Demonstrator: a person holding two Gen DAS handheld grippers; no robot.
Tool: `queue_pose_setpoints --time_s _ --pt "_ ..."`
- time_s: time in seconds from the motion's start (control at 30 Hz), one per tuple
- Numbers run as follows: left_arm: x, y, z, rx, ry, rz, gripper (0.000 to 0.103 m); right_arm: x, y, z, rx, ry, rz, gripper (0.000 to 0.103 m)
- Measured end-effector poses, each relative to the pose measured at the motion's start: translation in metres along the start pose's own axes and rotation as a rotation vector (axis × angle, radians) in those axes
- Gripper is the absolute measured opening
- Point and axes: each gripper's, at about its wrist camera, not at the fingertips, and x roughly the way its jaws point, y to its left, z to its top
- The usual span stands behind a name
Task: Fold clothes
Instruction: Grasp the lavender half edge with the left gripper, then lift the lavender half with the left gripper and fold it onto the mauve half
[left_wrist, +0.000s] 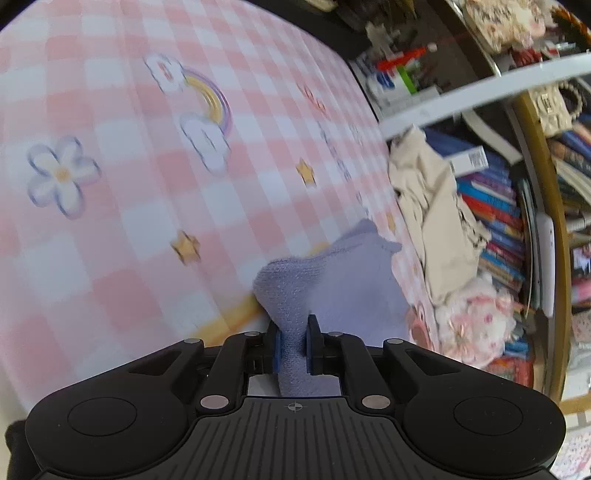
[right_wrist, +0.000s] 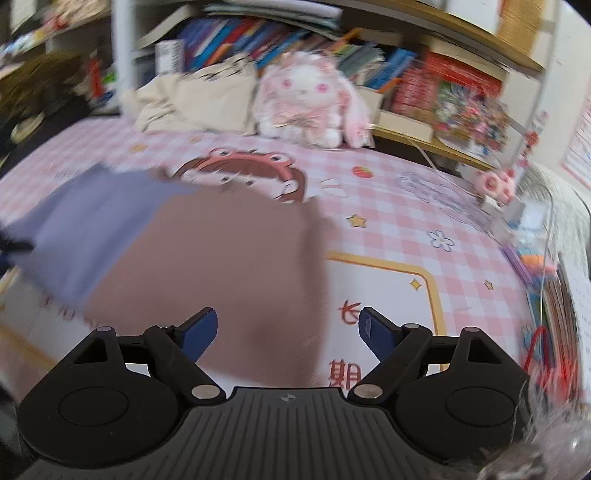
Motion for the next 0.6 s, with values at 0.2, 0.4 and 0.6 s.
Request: queue_pose_setpoints --time_s 0.2,0.4,0.6 --pt "-0.017 0.016 0.019 0.022 -0.038 -0.002 0.01 0.027 0.007 0.006 0.031 0.077 0.012 0.064" --pt "-0.034 0.031 0.038 0.044 -0.074 -0.003 0.022 0.043 0.035 0.012 -0.014 0.098 0.106 0.049" --pt "-0.025 0.024 0.038 0.084 -0.089 0.007 0.043 0.056 0.047 0.015 -0.037 0.114 0.132 0.037"
